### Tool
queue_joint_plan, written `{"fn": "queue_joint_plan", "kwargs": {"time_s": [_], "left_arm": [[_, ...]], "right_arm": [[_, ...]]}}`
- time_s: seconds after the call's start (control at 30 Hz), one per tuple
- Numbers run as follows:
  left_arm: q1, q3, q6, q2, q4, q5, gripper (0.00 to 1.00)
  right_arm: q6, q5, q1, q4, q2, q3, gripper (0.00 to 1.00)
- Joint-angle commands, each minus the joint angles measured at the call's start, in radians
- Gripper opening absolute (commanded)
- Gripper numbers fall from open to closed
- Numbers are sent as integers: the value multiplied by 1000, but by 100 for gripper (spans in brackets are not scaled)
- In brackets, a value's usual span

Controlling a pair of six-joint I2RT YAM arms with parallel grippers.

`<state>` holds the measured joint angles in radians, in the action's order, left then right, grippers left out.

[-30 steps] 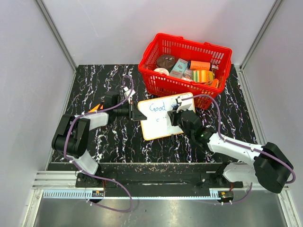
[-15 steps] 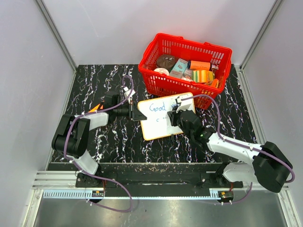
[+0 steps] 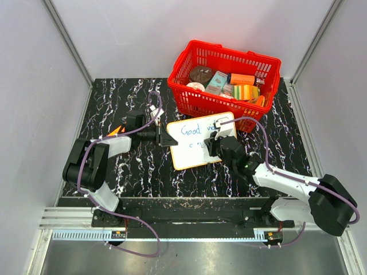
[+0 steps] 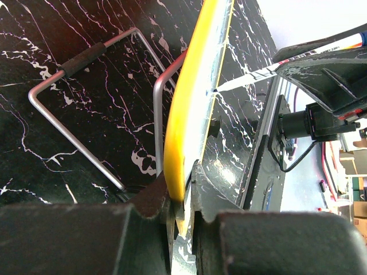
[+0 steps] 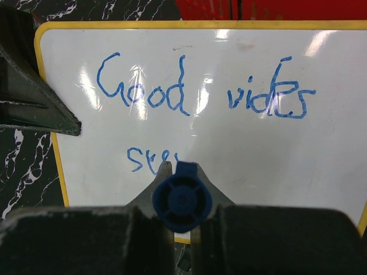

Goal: Write a sentence on the whiteboard
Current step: Write on the whiteboard at the whiteboard stand.

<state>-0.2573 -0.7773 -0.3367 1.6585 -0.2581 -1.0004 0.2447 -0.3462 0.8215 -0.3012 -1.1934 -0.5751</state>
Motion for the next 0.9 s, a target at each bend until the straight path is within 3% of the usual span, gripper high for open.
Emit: {"fn": "queue_joint_plan", "kwargs": {"time_s": [0.0,0.87], "left_arm": [[-19,10,120,41,51,157,0],[-19,10,120,40,51,155,0]], "right_arm": [[15,0,-8,-22,14,8,0],[-15,-77,-25,-56,-26,-94,0]]}}
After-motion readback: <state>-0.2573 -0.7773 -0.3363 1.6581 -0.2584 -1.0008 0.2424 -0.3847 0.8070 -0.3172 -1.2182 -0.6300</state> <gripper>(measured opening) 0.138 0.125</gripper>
